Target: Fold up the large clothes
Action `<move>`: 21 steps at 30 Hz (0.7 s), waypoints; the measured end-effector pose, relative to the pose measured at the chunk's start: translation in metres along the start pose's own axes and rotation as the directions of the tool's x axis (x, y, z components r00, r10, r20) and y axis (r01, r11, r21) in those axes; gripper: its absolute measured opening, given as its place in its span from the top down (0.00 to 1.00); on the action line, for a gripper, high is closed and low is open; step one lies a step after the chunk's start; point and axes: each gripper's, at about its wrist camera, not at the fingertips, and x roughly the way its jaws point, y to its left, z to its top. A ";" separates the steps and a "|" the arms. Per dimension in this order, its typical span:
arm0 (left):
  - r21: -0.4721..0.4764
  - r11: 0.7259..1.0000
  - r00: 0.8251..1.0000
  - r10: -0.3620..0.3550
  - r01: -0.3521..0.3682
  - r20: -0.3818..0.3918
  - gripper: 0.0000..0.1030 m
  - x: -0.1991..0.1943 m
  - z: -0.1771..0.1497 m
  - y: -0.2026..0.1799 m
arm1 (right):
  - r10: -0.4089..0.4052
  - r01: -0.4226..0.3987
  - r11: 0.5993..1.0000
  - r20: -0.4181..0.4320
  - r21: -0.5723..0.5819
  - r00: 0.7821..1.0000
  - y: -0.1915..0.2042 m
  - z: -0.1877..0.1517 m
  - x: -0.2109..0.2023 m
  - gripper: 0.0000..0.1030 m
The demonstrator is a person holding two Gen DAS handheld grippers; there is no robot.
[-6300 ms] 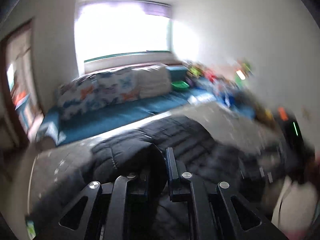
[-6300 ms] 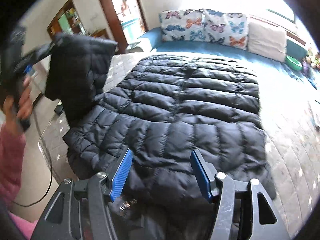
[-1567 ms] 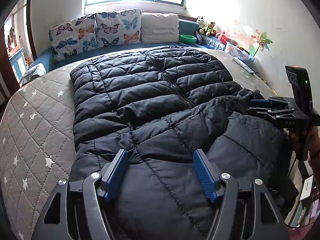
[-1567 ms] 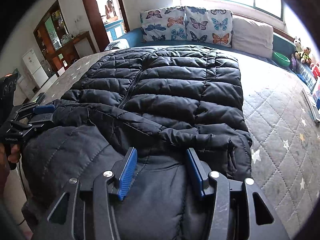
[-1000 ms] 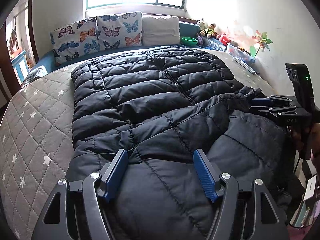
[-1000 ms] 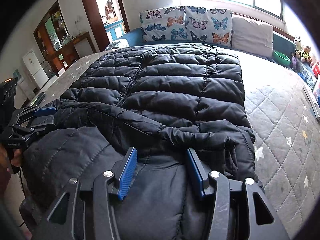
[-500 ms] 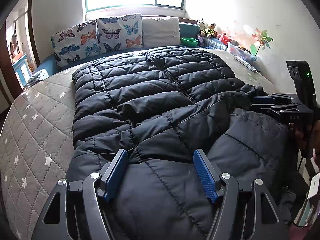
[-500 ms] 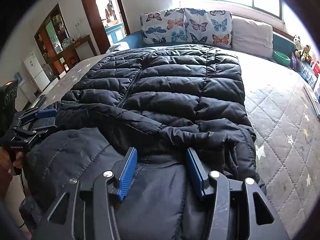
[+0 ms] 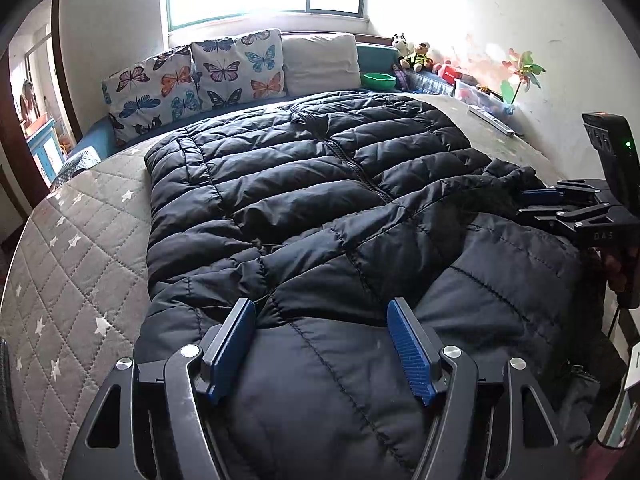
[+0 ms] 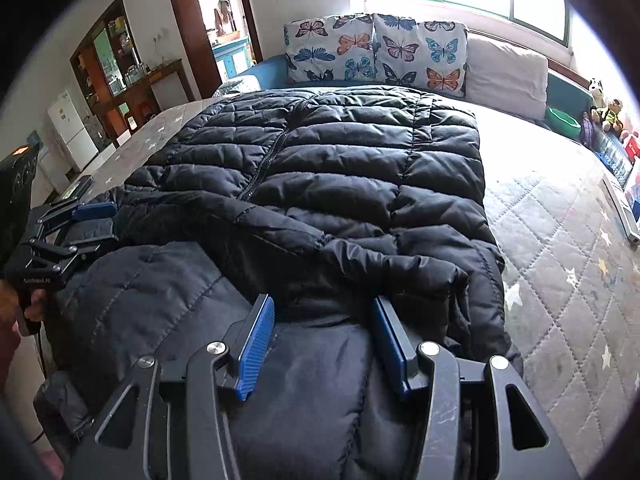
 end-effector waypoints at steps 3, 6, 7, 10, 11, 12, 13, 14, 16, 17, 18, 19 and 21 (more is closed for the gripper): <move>0.016 1.000 1.000 0.016 -0.016 0.001 0.29 -0.001 -0.001 -0.004 | -0.007 0.008 1.000 -0.015 0.011 1.000 -0.001 -0.005 -0.004 0.46; 0.028 0.999 1.000 0.025 -0.025 0.006 0.29 -0.002 -0.003 -0.005 | -0.014 0.014 1.000 -0.006 0.021 1.000 0.000 -0.014 -0.008 0.46; 0.031 0.999 1.000 0.026 -0.026 0.007 0.29 -0.003 -0.004 -0.006 | -0.016 0.016 1.000 0.003 0.023 1.000 0.000 -0.016 -0.008 0.46; 0.038 0.999 0.999 0.036 -0.036 0.007 0.28 -0.003 -0.005 -0.008 | -0.024 0.023 0.999 0.025 0.022 0.999 0.002 -0.022 -0.009 0.46; 0.043 0.998 0.999 0.042 -0.042 0.008 0.28 -0.004 -0.006 -0.009 | -0.026 0.025 0.999 0.029 0.022 0.999 0.002 -0.023 -0.009 0.46; 0.049 0.998 0.999 0.049 -0.049 0.008 0.28 -0.005 -0.007 -0.011 | -0.029 0.028 0.999 0.031 0.018 0.999 0.003 -0.023 -0.009 0.46; 0.051 0.997 0.998 0.057 -0.058 0.006 0.28 -0.005 -0.007 -0.012 | -0.030 0.030 0.999 0.029 0.015 0.999 0.003 -0.022 -0.009 0.46; 0.050 0.997 0.998 0.062 -0.062 0.005 0.28 -0.006 -0.007 -0.012 | -0.032 0.031 0.999 0.028 0.014 0.999 0.004 -0.022 -0.009 0.46; 0.058 0.995 0.997 0.076 -0.076 0.007 0.28 -0.008 -0.007 -0.015 | -0.038 0.037 0.999 0.020 0.006 0.999 0.005 -0.020 -0.009 0.46; 0.062 0.994 0.996 0.085 -0.085 0.005 0.28 -0.009 -0.006 -0.016 | -0.041 0.041 0.999 0.018 0.008 0.999 0.006 -0.020 -0.010 0.46; 0.065 0.994 0.996 0.093 -0.093 0.007 0.28 -0.012 -0.005 -0.018 | -0.046 0.046 0.999 0.015 0.008 0.999 0.007 -0.020 -0.010 0.46; 0.066 0.993 0.995 0.097 -0.098 0.009 0.28 -0.014 -0.004 -0.019 | -0.052 0.052 0.999 0.013 0.005 0.999 0.009 -0.019 -0.011 0.46; 0.067 0.992 0.994 0.105 -0.106 0.008 0.28 -0.019 -0.001 -0.022 | -0.073 0.073 0.997 0.011 -0.008 0.997 0.012 -0.019 -0.012 0.46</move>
